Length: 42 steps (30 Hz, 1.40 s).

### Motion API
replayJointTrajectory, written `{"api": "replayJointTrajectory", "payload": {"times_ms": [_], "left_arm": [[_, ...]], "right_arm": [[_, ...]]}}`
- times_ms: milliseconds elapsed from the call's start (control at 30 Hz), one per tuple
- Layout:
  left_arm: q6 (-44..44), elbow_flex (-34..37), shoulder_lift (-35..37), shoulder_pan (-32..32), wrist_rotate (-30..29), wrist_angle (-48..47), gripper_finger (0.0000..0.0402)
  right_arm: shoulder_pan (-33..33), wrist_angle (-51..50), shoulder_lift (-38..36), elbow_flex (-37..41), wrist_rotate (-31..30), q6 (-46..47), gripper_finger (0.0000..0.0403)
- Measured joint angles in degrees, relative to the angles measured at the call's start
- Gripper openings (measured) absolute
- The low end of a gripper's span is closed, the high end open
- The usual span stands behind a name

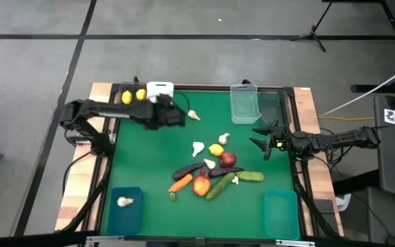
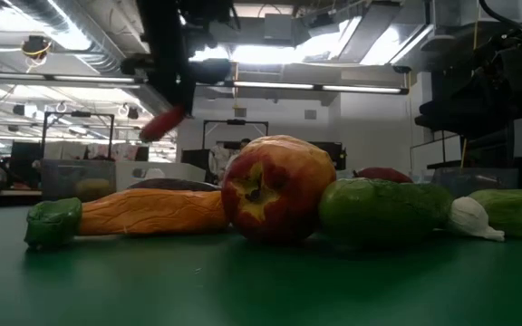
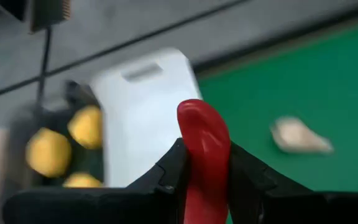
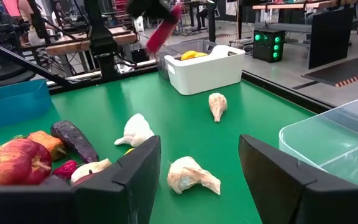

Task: Sort produce into baskets
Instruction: Put the red chili pepper into the white bin, then put the eggplant into the right black bin

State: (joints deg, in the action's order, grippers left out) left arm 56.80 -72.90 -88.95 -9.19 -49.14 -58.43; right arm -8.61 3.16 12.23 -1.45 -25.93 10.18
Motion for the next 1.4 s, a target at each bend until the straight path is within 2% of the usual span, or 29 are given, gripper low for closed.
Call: {"api": "replayJointTrajectory", "payload": {"times_ms": [100,200,333,500,633,967,1167,1333,1400], "left_arm": [[-6.11,0.41,2.19,-6.33,-0.58,4.16,0.0077],[-12.8,1.48,1.51,-12.5,-0.36,10.1,0.0077],[-16.51,2.6,-0.9,-19.37,8.34,16.91,0.0078],[-17.4,4.8,-4.07,-23.22,10.49,19.09,0.0081],[-18.25,5.03,-5.16,-24.35,10.71,20.09,0.011],[-28.82,4.37,-5.18,-22.02,13.03,25.26,0.0233],[-39.34,2.45,-0.89,-12.66,22.91,24.69,0.025],[-47.67,2.45,1.48,-1.4,37.5,20.43,0.0244],[-47.81,2.69,1.47,2.74,40.3,20.19,0.0244]], "right_arm": [[0.01,0.07,0.0,0.0,-0.24,0.01,0.0218],[0.01,0.09,0.02,0.0,-0.42,-0.01,0.0218],[0.0,0.11,0.01,0.0,-0.42,0.0,0.0218],[0.01,0.13,0.0,0.0,-0.44,-0.01,0.0218],[0.01,0.15,0.0,0.0,-0.43,-0.01,0.0218],[0.01,0.15,0.0,0.0,-0.44,-0.01,0.0218],[0.01,0.15,0.0,0.02,-0.42,0.01,0.0217],[0.01,0.15,0.0,0.02,-0.42,-0.01,0.0218],[-0.01,0.15,0.0,0.0,-0.42,0.0,0.0218]]}}
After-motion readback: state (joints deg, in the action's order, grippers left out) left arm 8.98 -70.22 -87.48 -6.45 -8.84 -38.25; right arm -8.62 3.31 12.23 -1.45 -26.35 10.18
